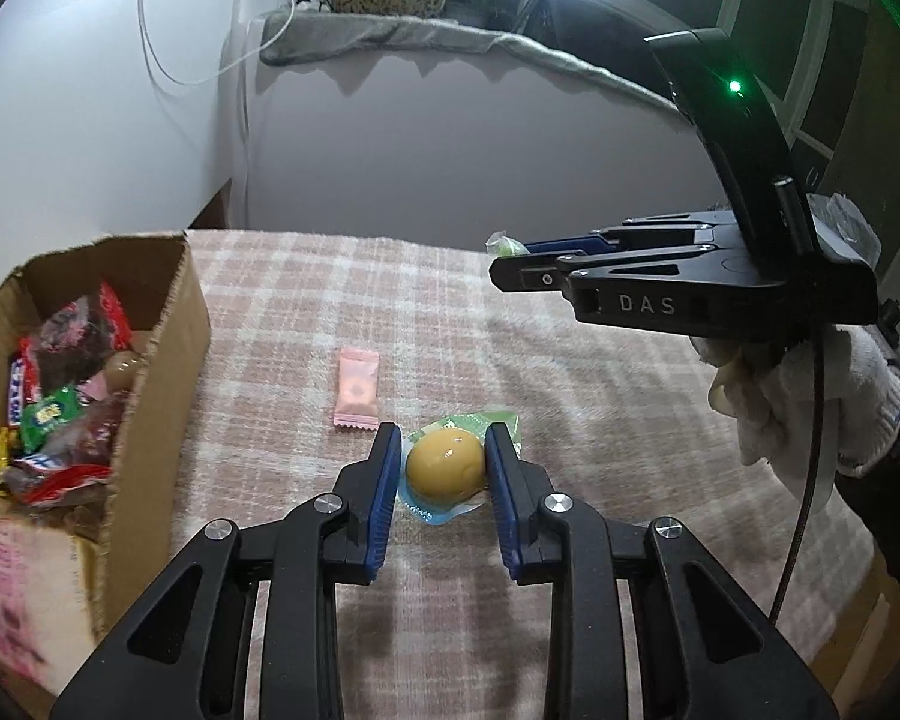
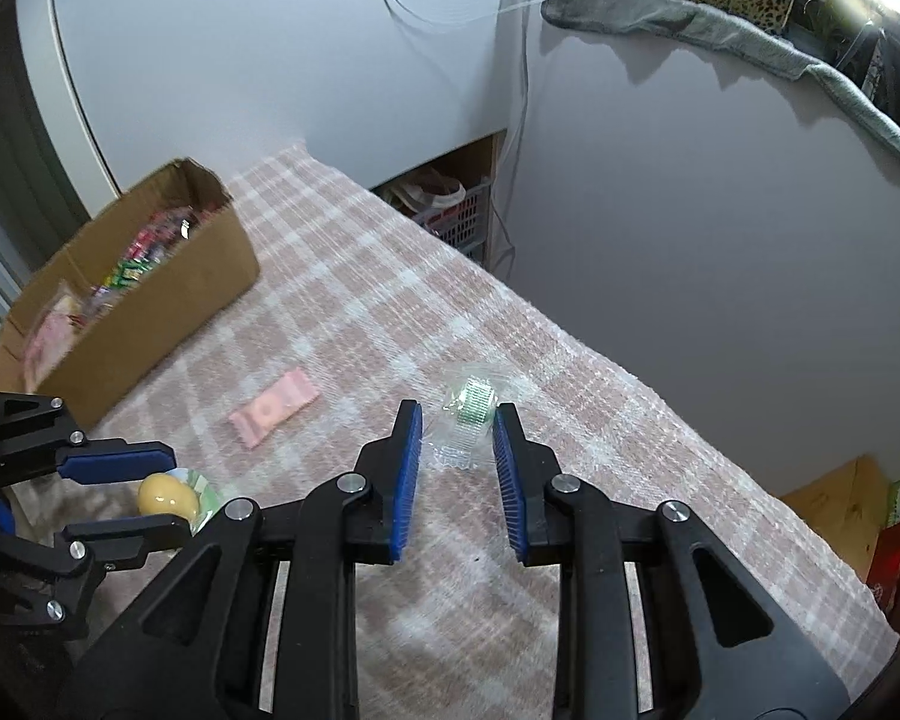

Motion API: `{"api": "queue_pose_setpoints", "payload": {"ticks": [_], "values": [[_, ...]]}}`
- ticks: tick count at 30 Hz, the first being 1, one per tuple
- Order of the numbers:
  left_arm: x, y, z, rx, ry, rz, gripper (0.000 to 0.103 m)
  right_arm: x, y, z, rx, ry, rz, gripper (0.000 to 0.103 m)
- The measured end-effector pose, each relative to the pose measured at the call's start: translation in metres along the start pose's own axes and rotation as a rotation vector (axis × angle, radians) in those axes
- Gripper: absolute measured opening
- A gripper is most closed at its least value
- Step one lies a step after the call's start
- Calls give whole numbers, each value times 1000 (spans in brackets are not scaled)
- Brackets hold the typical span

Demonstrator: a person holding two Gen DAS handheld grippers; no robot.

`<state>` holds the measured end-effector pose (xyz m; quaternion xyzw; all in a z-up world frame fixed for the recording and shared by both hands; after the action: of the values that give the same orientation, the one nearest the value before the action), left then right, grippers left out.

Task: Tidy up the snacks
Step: 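Carry both snacks over the box and open both grippers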

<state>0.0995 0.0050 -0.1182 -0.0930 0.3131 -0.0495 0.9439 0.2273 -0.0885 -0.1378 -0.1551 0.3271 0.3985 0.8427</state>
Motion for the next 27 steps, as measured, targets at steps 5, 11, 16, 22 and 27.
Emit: {"api": "queue_pose_setpoints", "payload": {"ticks": [5,11,16,22,27], "values": [[-25,5,10,-16,-49,-1,27,-16,15,13,-8,-36,18,25],[-53,23,17,-27,-99,30,27,-26,44,32,-39,-68,57,25],[-72,44,21,-43,-127,75,27,-23,72,45,-70,-83,87,25],[-85,66,26,-50,-149,114,27,-17,106,58,-101,-90,123,25],[-99,86,28,-64,-174,143,27,-12,132,69,-128,-96,146,25]]}}
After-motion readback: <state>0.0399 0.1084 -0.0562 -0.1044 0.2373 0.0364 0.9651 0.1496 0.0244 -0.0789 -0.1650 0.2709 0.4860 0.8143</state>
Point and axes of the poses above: each gripper's, at about its wrist camera, not at the fingertips, and x roughly the way its jaws point, y to its left, z to its top, the point moved 5 cm from there along x, roughly the way its jaws point, and after that the axes turned 10 degrees about -y, right-handed, at the moved point
